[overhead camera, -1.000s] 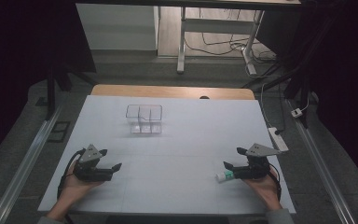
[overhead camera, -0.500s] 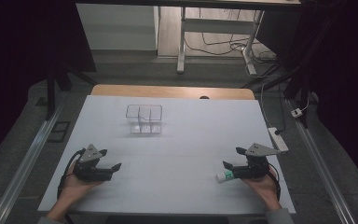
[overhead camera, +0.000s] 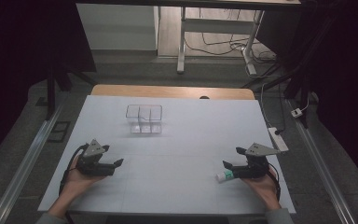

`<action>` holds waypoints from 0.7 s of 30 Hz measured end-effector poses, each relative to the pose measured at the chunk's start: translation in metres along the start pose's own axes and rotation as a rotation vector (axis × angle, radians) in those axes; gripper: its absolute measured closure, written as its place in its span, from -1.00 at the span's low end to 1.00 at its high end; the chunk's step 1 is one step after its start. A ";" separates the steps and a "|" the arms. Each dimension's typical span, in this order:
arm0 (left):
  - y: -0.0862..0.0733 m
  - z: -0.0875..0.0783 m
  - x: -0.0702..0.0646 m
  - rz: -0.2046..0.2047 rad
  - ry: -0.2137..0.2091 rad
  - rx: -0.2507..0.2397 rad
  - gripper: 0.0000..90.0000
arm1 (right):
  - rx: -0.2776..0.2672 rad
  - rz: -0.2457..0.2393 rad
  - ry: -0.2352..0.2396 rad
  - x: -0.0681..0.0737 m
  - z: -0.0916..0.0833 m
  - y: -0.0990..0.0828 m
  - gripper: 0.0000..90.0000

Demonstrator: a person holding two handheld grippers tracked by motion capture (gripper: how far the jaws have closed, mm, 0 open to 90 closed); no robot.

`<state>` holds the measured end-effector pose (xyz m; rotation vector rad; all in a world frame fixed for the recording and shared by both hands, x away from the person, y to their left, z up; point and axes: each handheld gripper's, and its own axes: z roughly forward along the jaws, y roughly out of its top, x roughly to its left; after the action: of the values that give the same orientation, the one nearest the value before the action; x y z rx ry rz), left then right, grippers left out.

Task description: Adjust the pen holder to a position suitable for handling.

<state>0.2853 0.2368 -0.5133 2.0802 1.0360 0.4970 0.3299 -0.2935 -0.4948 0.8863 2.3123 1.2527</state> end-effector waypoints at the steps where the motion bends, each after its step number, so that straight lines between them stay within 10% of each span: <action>1: 0.001 0.001 0.000 0.003 0.000 0.003 -0.54 | 0.001 -0.002 -0.002 0.000 0.000 0.000 -0.58; 21: 0.029 0.024 0.027 -0.027 0.024 0.034 -0.44 | 0.002 0.002 -0.001 -0.001 0.001 0.000 -0.58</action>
<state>0.3310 0.2359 -0.5061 2.0920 1.0917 0.4957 0.3313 -0.2939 -0.4955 0.8901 2.3132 1.2507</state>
